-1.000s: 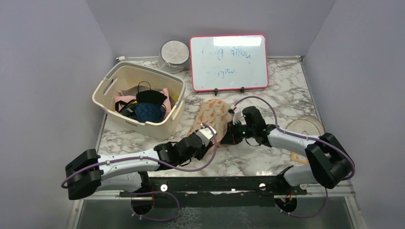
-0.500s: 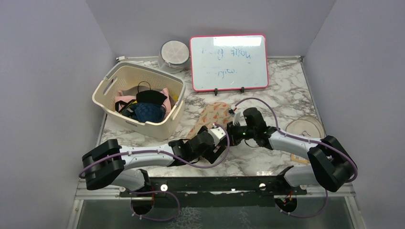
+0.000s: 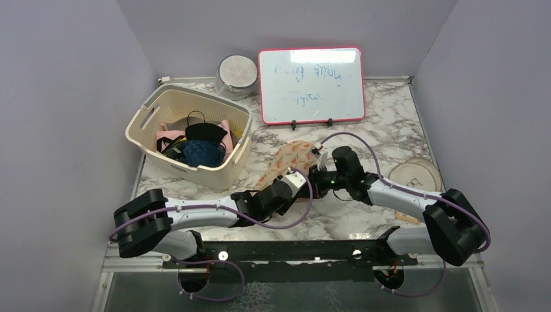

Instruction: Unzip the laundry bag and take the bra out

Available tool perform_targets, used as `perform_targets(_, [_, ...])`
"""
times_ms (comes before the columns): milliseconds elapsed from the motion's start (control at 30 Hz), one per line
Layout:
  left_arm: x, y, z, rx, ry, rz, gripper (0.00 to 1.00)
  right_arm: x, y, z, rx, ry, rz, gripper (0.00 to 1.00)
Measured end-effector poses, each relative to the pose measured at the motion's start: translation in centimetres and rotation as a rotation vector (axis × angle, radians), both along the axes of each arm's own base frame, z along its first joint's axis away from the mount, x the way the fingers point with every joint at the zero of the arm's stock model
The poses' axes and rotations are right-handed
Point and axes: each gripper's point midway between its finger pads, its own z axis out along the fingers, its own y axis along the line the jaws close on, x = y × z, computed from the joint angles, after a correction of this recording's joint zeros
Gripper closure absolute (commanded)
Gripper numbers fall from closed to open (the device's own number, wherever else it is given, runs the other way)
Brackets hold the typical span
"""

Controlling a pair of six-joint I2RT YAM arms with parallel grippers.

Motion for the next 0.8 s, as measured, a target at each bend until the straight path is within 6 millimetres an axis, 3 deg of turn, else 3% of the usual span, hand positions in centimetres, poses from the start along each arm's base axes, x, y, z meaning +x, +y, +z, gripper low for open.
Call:
perform_targets(133, [0.5, 0.8, 0.6, 0.006, -0.027, 0.041, 0.99, 0.1, -0.1, -0.2, -0.008, -0.002, -0.004, 0.99])
perform_targets(167, [0.6, 1.0, 1.1, -0.001, -0.035, 0.045, 1.0, 0.2, -0.2, -0.3, -0.018, -0.005, -0.013, 0.99])
perform_targets(300, [0.4, 1.6, 2.8, -0.042, -0.056, 0.047, 1.0, 1.3, -0.6, -0.9, -0.068, -0.037, -0.069, 0.99])
perform_targets(433, [-0.1, 2.7, 3.1, -0.04, -0.055, 0.045, 1.0, 3.7, -1.3, -1.1, -0.133, -0.086, -0.161, 0.99])
perform_targets(667, [-0.7, 4.0, 3.0, -0.032, -0.049, 0.041, 1.0, 8.6, -5.3, -1.6, -0.245, -0.137, -0.384, 0.99])
perform_targets(800, [-1.0, 3.8, 3.0, -0.042, -0.04, 0.025, 1.0, 9.6, -6.4, -1.6, -0.258, -0.148, -0.419, 0.99])
